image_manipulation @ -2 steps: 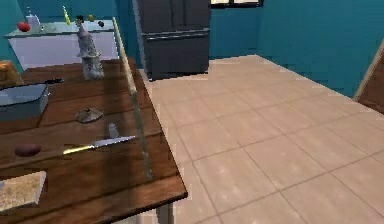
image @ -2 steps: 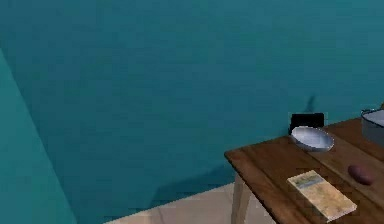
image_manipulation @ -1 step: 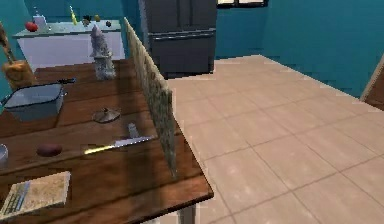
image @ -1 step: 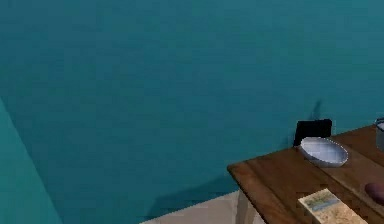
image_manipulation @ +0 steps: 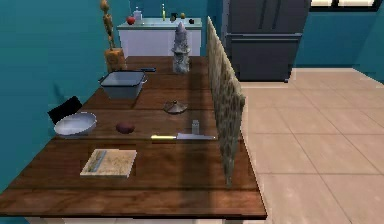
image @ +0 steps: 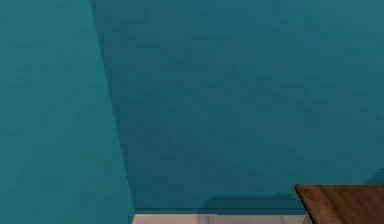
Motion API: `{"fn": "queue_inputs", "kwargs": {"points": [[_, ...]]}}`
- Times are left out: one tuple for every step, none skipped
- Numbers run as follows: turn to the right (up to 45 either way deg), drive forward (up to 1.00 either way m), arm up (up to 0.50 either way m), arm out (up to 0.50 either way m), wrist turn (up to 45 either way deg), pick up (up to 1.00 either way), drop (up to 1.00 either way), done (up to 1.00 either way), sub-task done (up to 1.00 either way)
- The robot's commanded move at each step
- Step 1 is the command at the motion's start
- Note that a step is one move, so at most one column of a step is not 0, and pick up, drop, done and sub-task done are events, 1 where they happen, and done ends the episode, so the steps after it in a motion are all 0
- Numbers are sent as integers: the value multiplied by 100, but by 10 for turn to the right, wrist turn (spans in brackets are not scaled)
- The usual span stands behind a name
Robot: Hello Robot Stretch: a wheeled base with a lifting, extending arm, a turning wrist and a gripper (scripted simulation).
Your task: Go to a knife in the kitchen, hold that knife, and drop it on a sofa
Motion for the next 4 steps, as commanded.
{"fn": "queue_inputs", "kwargs": {"points": [[0,0,50,0,0,0,0,0,0],[0,0,38,0,0,0,0,0,0],[0,0,0,48,0,0,0,0,0],[0,0,0,0,450,0,0,0,0]]}}
